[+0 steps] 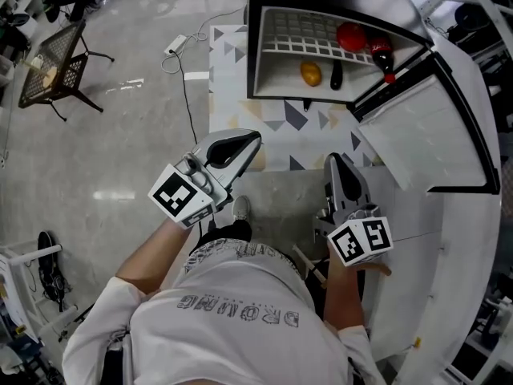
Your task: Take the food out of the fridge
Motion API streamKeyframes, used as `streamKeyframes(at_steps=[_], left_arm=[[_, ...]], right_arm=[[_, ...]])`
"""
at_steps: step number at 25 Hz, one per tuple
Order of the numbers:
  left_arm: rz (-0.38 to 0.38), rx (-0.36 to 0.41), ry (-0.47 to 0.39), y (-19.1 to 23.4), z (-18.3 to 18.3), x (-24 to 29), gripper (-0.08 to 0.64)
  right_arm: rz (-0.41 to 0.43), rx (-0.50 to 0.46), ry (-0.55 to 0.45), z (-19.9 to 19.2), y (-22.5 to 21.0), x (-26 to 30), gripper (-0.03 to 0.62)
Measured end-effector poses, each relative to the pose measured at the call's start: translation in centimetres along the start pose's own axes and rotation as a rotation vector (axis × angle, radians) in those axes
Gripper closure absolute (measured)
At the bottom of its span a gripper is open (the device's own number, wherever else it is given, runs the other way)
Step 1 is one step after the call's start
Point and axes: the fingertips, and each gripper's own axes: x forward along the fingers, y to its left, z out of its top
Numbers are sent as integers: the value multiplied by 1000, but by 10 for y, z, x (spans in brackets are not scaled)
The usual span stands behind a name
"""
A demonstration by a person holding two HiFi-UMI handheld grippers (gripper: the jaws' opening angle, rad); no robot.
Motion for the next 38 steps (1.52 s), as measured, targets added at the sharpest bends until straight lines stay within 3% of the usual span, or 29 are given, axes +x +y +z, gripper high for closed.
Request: streamKeyframes(at_steps=[21, 38], left_arm=[[19, 4, -2, 61, 6, 13, 553], [84, 29, 20, 70, 8, 86, 554]], right_arm=[[-17, -14, -17, 17, -16, 62, 601], [50, -62, -30, 57, -87, 104, 601]])
